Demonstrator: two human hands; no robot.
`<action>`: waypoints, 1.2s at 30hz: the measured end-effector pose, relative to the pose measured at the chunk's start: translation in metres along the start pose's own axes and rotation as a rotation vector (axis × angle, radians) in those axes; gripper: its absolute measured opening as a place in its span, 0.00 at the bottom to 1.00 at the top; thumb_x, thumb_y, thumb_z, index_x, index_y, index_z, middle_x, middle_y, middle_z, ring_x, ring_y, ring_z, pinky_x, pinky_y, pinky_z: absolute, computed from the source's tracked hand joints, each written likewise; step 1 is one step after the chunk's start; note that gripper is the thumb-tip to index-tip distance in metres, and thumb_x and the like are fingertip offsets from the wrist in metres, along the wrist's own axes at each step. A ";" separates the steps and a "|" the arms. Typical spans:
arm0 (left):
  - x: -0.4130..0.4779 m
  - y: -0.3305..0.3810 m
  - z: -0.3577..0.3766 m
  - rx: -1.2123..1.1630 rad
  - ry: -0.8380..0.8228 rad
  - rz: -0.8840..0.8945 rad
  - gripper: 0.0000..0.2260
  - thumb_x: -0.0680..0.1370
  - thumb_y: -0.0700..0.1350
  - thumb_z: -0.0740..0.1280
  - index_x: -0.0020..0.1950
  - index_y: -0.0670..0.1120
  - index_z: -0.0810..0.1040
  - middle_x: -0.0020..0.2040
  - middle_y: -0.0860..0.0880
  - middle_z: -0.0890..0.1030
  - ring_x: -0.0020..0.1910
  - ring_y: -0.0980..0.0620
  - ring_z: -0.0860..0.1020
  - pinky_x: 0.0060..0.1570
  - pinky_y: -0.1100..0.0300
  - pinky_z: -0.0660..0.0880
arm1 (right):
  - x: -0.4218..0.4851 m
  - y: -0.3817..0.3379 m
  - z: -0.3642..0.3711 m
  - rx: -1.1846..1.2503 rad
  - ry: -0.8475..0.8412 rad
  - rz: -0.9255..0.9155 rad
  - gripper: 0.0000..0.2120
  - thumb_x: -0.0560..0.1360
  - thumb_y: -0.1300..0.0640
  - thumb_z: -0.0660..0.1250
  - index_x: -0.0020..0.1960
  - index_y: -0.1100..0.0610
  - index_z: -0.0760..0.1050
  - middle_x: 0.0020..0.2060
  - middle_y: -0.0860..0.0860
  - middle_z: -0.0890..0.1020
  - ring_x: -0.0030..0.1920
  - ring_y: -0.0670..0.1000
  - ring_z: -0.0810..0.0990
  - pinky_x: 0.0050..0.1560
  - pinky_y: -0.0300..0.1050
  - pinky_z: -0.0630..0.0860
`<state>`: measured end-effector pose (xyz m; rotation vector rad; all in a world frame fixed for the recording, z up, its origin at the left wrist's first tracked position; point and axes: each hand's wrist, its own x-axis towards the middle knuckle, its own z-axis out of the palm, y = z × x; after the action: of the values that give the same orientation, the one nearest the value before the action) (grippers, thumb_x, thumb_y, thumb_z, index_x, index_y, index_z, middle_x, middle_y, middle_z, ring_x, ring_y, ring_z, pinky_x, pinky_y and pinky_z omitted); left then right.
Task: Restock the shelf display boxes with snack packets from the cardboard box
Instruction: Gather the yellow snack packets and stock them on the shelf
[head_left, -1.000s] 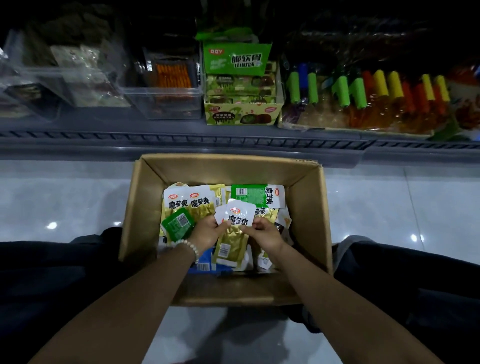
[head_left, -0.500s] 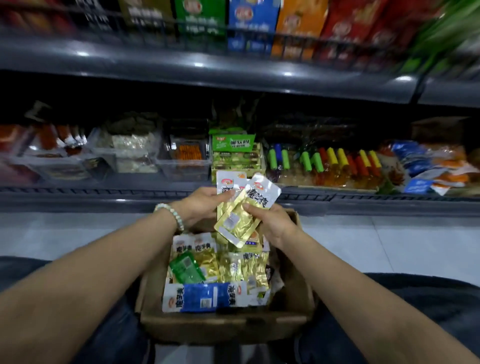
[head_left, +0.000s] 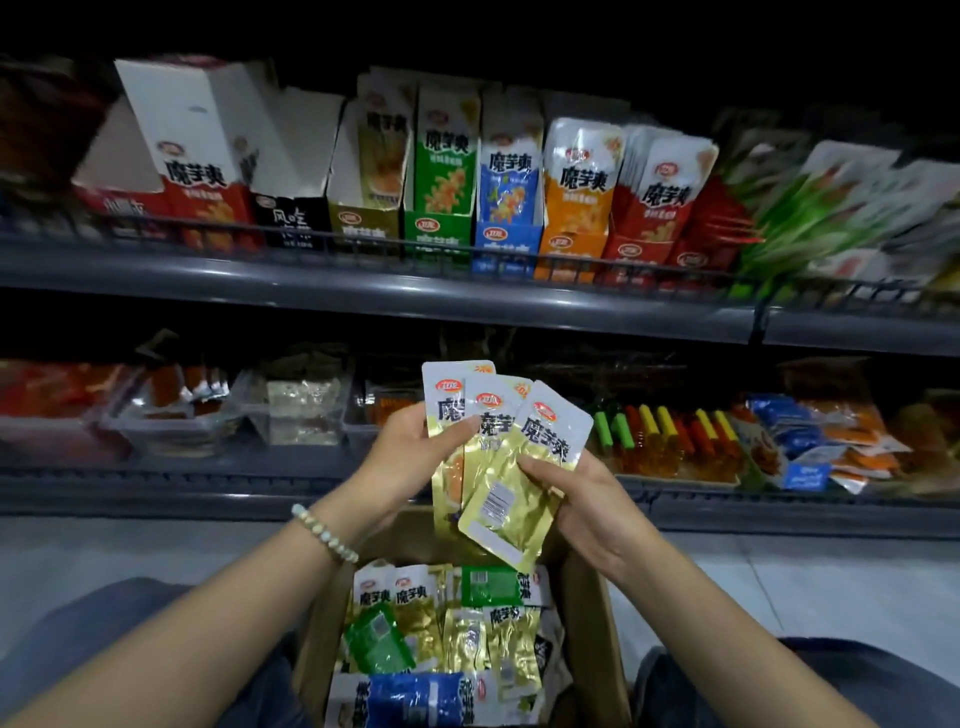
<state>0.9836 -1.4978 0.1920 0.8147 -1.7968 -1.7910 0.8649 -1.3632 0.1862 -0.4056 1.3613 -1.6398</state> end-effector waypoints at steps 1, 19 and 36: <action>0.000 0.002 -0.001 0.012 0.019 0.022 0.05 0.77 0.44 0.68 0.49 0.54 0.80 0.48 0.57 0.84 0.50 0.55 0.82 0.52 0.58 0.77 | -0.001 0.000 -0.002 -0.002 0.012 0.009 0.15 0.73 0.68 0.67 0.59 0.60 0.75 0.49 0.54 0.85 0.45 0.51 0.84 0.42 0.43 0.81; 0.010 0.001 0.007 -0.293 -0.124 -0.451 0.25 0.74 0.66 0.63 0.63 0.51 0.78 0.57 0.46 0.83 0.57 0.45 0.81 0.63 0.44 0.72 | 0.006 -0.010 0.000 -0.129 0.151 0.005 0.09 0.77 0.50 0.64 0.55 0.52 0.77 0.42 0.48 0.86 0.41 0.48 0.85 0.35 0.40 0.79; 0.013 -0.008 0.009 -0.278 -0.130 -0.497 0.31 0.71 0.66 0.65 0.68 0.50 0.72 0.63 0.46 0.79 0.62 0.45 0.77 0.66 0.41 0.68 | 0.006 -0.027 0.016 -0.431 0.114 -0.013 0.11 0.81 0.46 0.56 0.58 0.47 0.74 0.54 0.45 0.82 0.50 0.40 0.80 0.49 0.34 0.75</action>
<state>0.9690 -1.5005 0.1823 1.1191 -1.4492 -2.3910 0.8611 -1.3789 0.2140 -0.5780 1.8076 -1.3900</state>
